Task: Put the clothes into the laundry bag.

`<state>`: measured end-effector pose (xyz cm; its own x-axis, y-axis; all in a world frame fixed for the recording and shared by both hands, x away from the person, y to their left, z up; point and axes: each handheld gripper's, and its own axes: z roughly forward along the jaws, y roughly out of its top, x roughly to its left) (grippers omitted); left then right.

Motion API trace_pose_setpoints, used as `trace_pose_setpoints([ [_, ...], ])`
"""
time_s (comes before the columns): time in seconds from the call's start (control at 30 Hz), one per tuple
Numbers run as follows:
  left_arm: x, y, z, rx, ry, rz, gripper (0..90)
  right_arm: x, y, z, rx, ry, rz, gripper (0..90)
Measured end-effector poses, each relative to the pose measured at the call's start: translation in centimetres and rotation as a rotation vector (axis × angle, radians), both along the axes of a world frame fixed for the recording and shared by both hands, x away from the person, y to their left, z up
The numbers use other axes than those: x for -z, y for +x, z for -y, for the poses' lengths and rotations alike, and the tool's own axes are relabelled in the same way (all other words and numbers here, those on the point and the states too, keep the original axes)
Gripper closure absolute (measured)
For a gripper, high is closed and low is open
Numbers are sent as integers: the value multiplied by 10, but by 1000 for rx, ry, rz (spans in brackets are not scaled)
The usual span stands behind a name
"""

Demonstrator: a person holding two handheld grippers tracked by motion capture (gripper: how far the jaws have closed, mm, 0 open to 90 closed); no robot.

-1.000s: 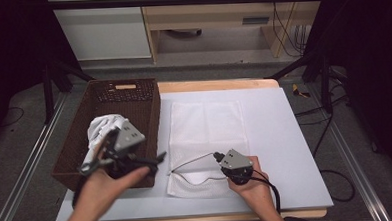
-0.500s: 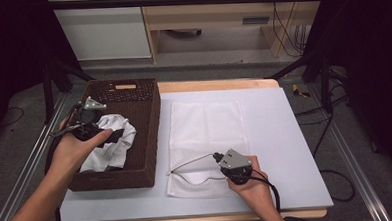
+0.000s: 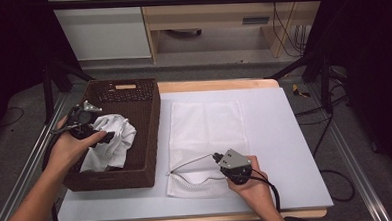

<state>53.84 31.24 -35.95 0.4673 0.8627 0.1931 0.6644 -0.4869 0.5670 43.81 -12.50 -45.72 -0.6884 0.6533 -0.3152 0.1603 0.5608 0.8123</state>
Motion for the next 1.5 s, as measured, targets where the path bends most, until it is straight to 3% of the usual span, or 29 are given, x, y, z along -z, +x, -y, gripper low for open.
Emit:
trace_pose_setpoints([
  [0.13,18,6,-2,4,-12,-42,73,0,0,0,-1,0,1,864],
  [0.37,40,17,-4,-24,-14,-73,59,0,0,0,-4,-1,-4,863],
  [0.67,65,30,0,-12,-23,-132,49,0,1,0,-7,-1,-5,862],
  [1.0,72,37,-3,-20,-83,-161,30,0,1,0,-11,0,-2,863],
  [1.5,74,38,-2,-17,-90,-169,43,0,1,0,-12,0,-4,864],
])
